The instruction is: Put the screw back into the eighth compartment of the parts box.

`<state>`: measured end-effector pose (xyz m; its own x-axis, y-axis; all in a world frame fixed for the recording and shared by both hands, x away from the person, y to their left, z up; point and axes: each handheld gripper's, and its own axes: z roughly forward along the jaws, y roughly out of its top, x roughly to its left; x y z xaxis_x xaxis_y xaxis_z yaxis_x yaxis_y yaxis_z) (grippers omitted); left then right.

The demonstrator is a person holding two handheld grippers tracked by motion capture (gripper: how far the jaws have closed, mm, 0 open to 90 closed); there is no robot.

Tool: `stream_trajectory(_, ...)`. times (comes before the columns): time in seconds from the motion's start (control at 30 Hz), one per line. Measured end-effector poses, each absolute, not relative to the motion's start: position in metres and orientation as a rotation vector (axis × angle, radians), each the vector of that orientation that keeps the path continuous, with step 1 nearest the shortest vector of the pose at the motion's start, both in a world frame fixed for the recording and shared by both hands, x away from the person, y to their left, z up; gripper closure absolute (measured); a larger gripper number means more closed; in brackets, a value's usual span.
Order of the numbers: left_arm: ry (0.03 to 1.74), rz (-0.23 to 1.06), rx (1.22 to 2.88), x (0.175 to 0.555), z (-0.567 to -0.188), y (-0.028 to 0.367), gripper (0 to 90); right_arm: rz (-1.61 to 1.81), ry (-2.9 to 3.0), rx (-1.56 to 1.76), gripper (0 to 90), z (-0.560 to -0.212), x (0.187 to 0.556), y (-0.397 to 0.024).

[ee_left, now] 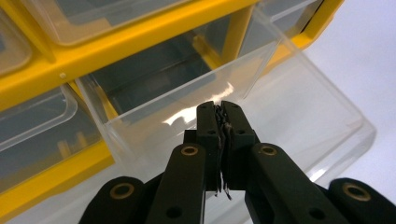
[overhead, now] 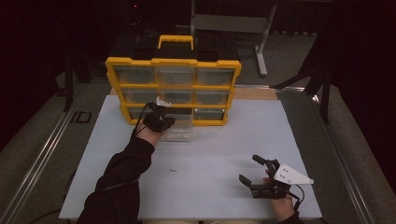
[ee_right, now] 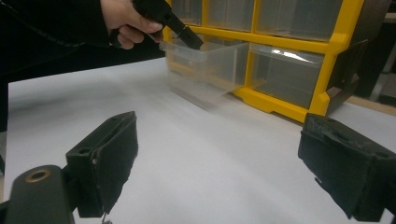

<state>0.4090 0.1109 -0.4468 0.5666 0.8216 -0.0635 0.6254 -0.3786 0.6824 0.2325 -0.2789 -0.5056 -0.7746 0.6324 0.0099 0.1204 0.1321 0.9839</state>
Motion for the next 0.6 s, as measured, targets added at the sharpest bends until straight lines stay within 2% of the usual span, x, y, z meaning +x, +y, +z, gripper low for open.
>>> stream_trajectory(0.13,1.163,0.356,2.124,0.411,-0.445,0.112,84.4,1.682,2.007,0.725,12.1,-0.506,0.233,-0.279)
stream_trajectory(0.2,1.171,0.353,2.103,0.412,-0.443,0.112,73.0,1.681,2.006,0.725,12.1,-0.506,0.233,-0.279)
stream_trajectory(0.23,1.168,0.344,2.100,0.411,-0.441,0.112,64.6,1.681,2.006,0.726,12.1,-0.506,0.232,-0.279)
stream_trajectory(0.47,1.170,0.360,2.074,0.407,-0.434,0.114,31.8,1.680,2.008,0.727,12.1,-0.506,0.233,-0.279)
stream_trajectory(0.6,1.128,0.339,2.059,0.403,-0.429,0.118,21.6,1.680,2.006,0.725,12.1,-0.506,0.232,-0.279)
